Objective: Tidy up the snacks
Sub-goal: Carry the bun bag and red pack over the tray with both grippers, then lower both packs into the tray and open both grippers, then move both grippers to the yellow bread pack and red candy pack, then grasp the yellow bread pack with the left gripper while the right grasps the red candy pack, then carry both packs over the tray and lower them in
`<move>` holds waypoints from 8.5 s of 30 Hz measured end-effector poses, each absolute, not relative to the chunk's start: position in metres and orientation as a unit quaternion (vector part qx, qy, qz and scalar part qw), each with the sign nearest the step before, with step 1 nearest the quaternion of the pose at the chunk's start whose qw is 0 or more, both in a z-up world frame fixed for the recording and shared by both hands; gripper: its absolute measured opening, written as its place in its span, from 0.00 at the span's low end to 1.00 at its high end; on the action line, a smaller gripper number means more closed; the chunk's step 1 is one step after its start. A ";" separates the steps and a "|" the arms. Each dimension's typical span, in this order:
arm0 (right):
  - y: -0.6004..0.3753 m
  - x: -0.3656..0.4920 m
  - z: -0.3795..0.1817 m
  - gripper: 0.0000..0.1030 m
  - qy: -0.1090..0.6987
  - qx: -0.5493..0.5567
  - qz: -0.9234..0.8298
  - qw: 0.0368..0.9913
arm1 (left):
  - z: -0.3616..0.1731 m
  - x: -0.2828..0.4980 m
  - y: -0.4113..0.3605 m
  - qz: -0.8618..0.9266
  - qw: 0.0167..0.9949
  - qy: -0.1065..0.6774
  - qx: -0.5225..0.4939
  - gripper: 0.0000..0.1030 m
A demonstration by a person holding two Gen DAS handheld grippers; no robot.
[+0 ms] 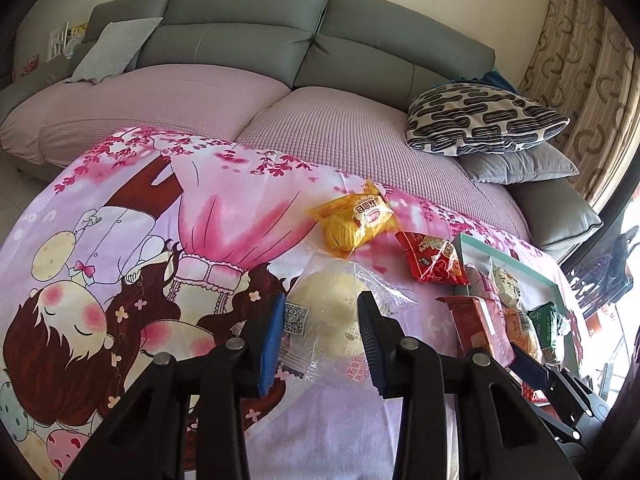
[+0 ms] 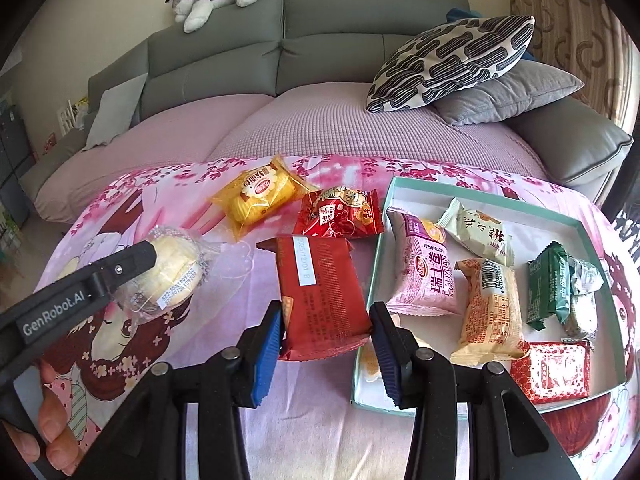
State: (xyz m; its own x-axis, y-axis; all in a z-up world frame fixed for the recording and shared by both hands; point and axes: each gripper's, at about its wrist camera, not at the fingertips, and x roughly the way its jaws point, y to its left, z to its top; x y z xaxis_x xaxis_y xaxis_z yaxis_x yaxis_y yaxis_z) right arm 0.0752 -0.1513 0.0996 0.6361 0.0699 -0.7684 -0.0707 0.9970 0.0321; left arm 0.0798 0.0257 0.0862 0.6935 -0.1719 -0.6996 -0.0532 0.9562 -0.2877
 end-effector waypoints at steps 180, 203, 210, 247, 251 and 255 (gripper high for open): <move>-0.178 0.196 0.112 0.99 0.474 0.000 0.068 0.878 | 0.090 0.218 -0.005 -0.015 0.866 0.499 0.016 0.96; -0.158 0.284 0.049 0.62 0.637 -0.043 0.141 0.757 | 0.046 0.311 -0.014 -0.139 0.778 0.612 0.035 0.84; -0.149 0.292 0.043 0.61 0.643 -0.069 0.135 0.751 | 0.031 0.314 -0.015 -0.145 0.764 0.628 0.021 0.53; -0.237 0.239 0.152 0.49 0.627 -0.095 0.089 0.768 | 0.134 0.245 -0.061 -0.167 0.767 0.618 0.035 0.41; -0.277 0.233 0.157 0.49 0.631 -0.087 0.059 0.769 | 0.138 0.237 -0.096 -0.187 0.762 0.618 0.044 0.41; -0.316 0.228 0.160 0.49 0.632 -0.072 0.033 0.771 | 0.137 0.230 -0.132 -0.205 0.755 0.620 0.058 0.41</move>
